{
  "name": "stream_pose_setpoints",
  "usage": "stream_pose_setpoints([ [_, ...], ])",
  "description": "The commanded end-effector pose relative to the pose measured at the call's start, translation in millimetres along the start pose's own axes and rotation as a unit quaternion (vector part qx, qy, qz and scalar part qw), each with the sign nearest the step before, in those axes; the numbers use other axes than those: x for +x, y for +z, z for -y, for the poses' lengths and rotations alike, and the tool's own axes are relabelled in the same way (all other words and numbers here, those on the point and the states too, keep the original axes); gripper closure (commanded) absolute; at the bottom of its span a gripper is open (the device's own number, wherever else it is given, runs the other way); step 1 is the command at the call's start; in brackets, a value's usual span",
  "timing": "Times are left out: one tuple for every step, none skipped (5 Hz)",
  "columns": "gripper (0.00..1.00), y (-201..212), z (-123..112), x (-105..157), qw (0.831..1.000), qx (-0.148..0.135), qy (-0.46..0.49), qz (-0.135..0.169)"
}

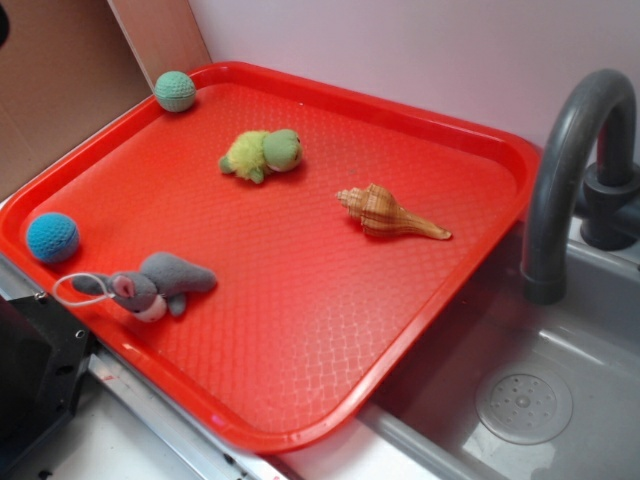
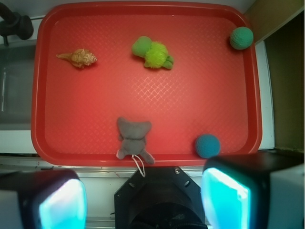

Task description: Grab the shell.

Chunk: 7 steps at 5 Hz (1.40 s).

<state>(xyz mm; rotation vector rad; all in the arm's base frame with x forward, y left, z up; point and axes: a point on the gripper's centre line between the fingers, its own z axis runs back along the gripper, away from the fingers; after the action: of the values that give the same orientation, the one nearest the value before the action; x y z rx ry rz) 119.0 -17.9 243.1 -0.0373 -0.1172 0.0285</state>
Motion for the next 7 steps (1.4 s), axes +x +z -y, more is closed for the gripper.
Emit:
stream_pose_setpoints([
  [0.00, 0, 0, 0, 1.000, 0.000, 0.000, 0.000],
  [0.00, -22, 14, 22, 0.991, 0.011, -0.127, 0.027],
  [0.00, -36, 27, 46, 0.966, 0.021, -0.252, 0.055],
  [0.00, -62, 47, 71, 0.928, -0.012, -0.367, 0.068],
  [0.00, -88, 61, 95, 0.900, -0.046, -0.430, 0.060],
  [0.00, -107, 71, 118, 0.890, -0.061, -0.450, 0.051],
  [0.00, -130, 85, 137, 0.878, -0.083, -0.469, 0.041],
])
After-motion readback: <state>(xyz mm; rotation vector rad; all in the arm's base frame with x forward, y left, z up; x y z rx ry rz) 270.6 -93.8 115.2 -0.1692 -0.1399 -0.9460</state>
